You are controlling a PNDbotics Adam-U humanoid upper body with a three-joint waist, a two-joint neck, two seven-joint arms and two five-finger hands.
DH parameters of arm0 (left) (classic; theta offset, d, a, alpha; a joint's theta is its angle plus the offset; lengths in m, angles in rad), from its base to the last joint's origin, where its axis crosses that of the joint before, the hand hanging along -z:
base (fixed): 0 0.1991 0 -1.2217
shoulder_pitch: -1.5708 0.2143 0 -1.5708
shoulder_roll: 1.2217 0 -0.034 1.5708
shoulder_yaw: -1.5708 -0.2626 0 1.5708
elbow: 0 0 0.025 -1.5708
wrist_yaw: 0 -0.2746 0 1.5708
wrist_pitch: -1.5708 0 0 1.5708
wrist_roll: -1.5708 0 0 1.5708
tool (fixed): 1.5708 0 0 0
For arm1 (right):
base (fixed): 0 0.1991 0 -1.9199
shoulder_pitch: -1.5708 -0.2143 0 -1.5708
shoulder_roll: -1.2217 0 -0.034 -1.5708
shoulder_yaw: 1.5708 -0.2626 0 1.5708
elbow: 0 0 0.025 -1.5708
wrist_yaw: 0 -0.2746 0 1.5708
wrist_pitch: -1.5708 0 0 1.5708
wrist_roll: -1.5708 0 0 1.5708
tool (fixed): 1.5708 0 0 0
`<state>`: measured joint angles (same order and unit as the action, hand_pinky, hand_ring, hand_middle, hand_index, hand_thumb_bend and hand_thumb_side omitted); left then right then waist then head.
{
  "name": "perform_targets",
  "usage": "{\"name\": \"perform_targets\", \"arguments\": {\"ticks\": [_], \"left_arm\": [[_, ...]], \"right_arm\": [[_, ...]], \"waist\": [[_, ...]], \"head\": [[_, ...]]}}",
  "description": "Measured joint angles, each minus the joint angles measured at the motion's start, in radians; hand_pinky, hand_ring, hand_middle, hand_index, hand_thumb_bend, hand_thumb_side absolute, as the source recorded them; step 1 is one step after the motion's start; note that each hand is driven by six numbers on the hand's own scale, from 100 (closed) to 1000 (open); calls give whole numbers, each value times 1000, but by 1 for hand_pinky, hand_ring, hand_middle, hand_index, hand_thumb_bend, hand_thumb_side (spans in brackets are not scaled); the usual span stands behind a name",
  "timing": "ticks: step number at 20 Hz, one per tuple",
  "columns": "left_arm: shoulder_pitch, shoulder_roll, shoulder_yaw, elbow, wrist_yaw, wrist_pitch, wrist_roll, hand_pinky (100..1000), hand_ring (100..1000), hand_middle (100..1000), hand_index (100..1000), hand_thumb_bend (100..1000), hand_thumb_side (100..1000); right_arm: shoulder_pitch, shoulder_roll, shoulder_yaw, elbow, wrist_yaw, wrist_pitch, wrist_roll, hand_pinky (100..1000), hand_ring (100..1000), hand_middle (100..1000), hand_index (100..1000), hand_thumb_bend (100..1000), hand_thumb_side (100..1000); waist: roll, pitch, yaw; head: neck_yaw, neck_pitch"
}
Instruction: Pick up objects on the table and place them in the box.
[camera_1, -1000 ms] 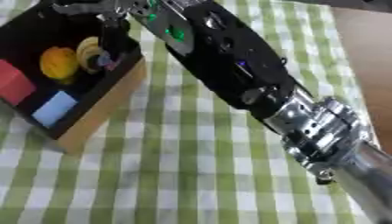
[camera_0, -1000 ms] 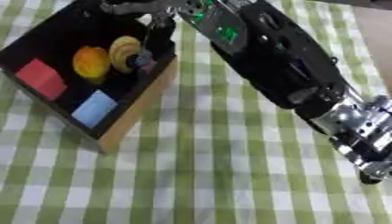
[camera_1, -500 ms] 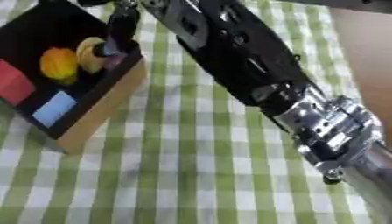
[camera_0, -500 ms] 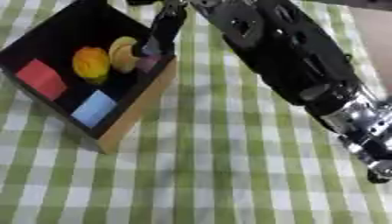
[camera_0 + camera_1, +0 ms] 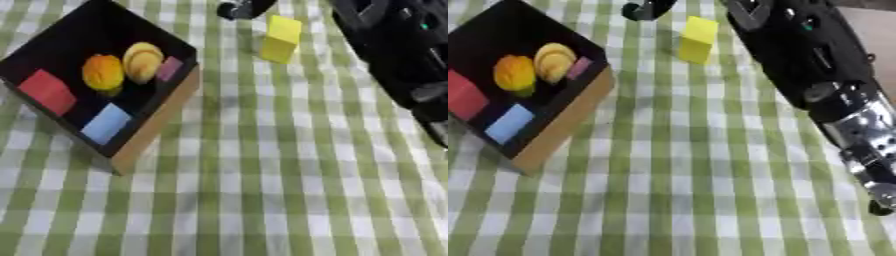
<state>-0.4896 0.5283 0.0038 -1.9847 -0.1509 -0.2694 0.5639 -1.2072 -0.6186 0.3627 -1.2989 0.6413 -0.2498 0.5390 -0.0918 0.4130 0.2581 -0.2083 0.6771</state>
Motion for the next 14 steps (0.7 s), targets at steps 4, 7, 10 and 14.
{"name": "perform_targets", "arguments": {"ticks": [4,7,10,14], "left_arm": [[4,0,0,0,-1,3,3,787,794,758,813,345,690],[5,0,1,0,-1,4,4,787,795,759,812,343,692],[6,0,1,0,-1,4,4,787,795,759,812,342,693],[6,0,1,0,-1,5,5,787,795,759,812,341,694]], "right_arm": [[27,-36,-21,6,3,9,1,878,896,722,899,321,152],[-25,10,-35,79,49,22,6,880,901,729,902,312,186],[-49,57,-46,156,104,17,-1,881,903,732,904,312,210],[-51,79,-56,224,160,13,-19,881,907,743,910,332,258]], "waist": [[8,1,-2],[16,5,-4],[17,10,-7],[22,13,-8]], "head": [[5,-1],[-3,-5],[-13,-11],[-22,-19]]}}
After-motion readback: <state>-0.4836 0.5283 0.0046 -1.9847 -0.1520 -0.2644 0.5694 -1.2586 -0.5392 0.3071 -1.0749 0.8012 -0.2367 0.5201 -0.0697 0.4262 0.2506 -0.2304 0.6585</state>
